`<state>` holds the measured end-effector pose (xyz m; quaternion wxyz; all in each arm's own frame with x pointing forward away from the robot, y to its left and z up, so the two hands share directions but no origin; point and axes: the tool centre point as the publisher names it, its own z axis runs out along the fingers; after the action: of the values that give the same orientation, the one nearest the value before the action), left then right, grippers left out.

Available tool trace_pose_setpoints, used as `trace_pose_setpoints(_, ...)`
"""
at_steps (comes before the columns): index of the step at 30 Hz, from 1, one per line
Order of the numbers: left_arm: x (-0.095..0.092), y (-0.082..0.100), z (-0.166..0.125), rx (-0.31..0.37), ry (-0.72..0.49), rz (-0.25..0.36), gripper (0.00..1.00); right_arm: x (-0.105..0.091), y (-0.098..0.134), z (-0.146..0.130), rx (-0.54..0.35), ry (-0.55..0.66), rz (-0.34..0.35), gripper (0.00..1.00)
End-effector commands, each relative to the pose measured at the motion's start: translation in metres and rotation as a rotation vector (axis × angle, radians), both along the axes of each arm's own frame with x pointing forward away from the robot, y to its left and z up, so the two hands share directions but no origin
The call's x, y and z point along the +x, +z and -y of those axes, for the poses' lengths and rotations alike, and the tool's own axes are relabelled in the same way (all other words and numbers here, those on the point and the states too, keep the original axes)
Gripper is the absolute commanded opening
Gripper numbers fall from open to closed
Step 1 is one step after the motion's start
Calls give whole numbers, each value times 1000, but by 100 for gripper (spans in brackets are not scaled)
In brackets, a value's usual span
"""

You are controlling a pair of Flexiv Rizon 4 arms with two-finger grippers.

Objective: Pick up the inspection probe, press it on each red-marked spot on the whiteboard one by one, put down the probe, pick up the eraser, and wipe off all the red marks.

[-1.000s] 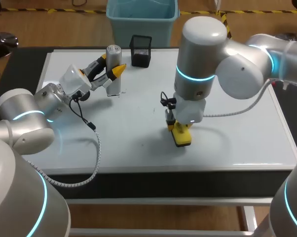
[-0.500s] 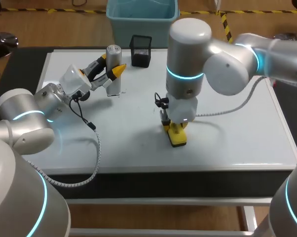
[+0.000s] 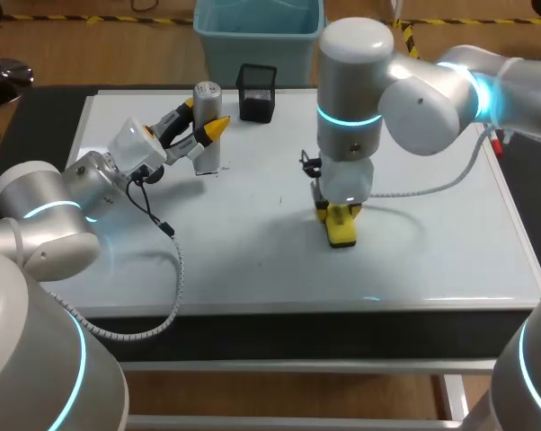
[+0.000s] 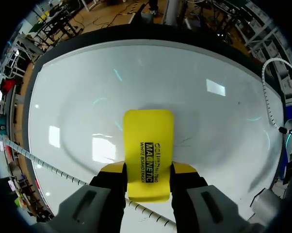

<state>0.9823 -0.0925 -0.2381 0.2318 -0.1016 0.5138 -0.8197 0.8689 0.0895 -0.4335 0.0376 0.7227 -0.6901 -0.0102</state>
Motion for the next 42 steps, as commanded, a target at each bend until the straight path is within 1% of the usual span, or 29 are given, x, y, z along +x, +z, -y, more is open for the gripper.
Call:
trace_pose_setpoints(1,0,1,0,0,1,0,0,11,-16,22,9,-24,3,0)
trace_pose_setpoints(8,0,1,0,0,1,0,0,18,-14,32,15,-60,10,0)
trace_pose_setpoints(10,0,1,0,0,1,0,0,19,-9,32,23,-68,16,0)
trace_pose_setpoints(13,0,1,0,0,1,0,0,22,3,33,22,-90,17,0)
trace_pose_setpoints(19,0,1,0,0,1,0,0,38,33,31,29,-116,43,0)
trace_pose_setpoints(22,0,1,0,0,1,0,0,46,42,30,32,-121,55,0)
trace_pose_setpoints(25,0,1,0,0,1,0,0,50,50,30,36,-120,54,0)
trace_pose_setpoints(41,0,1,0,0,1,0,0,50,50,30,36,-120,54,0)
trace_pose_setpoints(42,0,1,0,0,1,0,0,51,47,30,34,-120,47,0)
